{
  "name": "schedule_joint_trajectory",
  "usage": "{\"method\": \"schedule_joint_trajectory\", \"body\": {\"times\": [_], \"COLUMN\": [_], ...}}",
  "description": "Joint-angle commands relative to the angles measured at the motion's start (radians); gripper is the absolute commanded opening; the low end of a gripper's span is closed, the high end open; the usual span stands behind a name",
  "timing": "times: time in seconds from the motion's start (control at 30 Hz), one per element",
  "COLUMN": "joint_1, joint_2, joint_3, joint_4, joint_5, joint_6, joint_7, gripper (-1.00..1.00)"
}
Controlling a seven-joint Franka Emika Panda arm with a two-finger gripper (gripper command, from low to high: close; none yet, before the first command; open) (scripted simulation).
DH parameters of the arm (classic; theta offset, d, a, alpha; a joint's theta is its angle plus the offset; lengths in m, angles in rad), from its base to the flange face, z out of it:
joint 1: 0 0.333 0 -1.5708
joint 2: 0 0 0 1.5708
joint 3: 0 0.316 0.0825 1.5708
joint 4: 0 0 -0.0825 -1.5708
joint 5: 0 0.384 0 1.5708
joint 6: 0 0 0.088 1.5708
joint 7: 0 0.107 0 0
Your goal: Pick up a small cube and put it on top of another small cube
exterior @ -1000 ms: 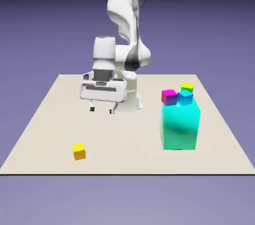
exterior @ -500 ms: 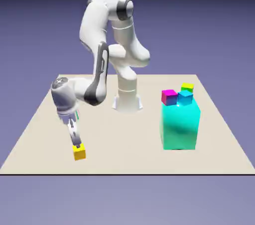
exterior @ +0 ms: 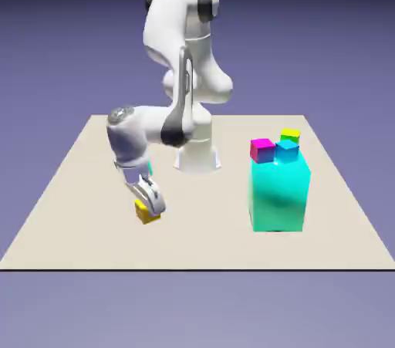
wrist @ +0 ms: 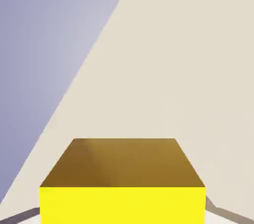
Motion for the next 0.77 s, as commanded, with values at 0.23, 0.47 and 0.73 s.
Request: {"method": "schedule_joint_trajectory", "body": {"times": [0.23,0.47,0.73], "joint_1": [0.192,0.332,0.338], "joint_2": [-0.290,-0.475,-0.434], "joint_3": [0.230,0.376,0.405], "joint_4": [0.009,0.014,-0.093], "joint_5": [0.026,0.044,0.054], "joint_6": [-0.291,-0.476,-0.329], "joint_7": [-0.100,-0.164,-0.162], "gripper": [-1.00,-1.00,1.00]}}
